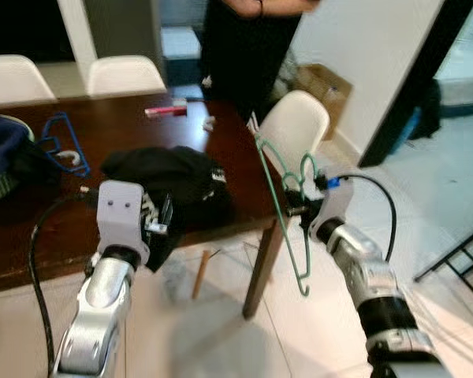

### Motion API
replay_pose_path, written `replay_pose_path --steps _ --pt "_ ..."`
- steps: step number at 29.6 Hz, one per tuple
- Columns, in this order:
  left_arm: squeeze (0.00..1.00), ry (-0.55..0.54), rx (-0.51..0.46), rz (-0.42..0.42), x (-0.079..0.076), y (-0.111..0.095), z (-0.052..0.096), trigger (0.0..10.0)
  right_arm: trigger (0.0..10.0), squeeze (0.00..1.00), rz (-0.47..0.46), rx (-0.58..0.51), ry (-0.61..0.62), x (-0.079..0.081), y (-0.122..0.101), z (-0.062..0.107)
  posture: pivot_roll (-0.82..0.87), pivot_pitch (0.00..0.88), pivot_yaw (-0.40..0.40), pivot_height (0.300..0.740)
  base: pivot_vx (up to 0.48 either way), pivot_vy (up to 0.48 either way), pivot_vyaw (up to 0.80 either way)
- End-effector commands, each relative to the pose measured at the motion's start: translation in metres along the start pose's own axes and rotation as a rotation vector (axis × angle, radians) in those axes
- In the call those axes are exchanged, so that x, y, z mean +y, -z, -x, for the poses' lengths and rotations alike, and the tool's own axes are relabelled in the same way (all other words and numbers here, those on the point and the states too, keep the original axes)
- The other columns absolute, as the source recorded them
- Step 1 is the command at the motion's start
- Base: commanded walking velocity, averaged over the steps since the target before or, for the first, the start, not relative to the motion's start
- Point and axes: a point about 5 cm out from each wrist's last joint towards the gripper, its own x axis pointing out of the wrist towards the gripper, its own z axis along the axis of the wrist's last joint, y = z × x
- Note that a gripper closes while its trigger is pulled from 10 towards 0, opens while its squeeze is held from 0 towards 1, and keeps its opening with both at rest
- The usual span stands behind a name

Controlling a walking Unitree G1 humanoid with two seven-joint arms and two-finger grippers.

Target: Hang hanger

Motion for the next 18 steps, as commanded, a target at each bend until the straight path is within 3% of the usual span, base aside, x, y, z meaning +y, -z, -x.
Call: replay_pose_path --steps 1,15,18 --pt "0.00 -0.003 0.020 -0.007 0.001 0.004 0.001 10.0 10.0 0.00 0.018 -0.008 -0.008 0.001 -0.001 0.000 0.08 0.074 -0.048 0.740 -0.292 0.000 0.00" --pt "0.00 -0.003 0.016 -0.002 0.000 0.003 0.002 10.0 10.0 0.00 0.004 -0.019 -0.011 0.000 -0.003 0.000 0.07 0.081 -0.055 0.740 -0.296 0.000 0.00" --pt "0.00 0.007 0.014 0.002 -0.002 0.003 0.002 10.0 10.0 0.00 -0.084 -0.080 0.046 -0.008 -0.007 0.005 0.07 0.085 -0.061 0.740 -0.290 0.000 0.00"
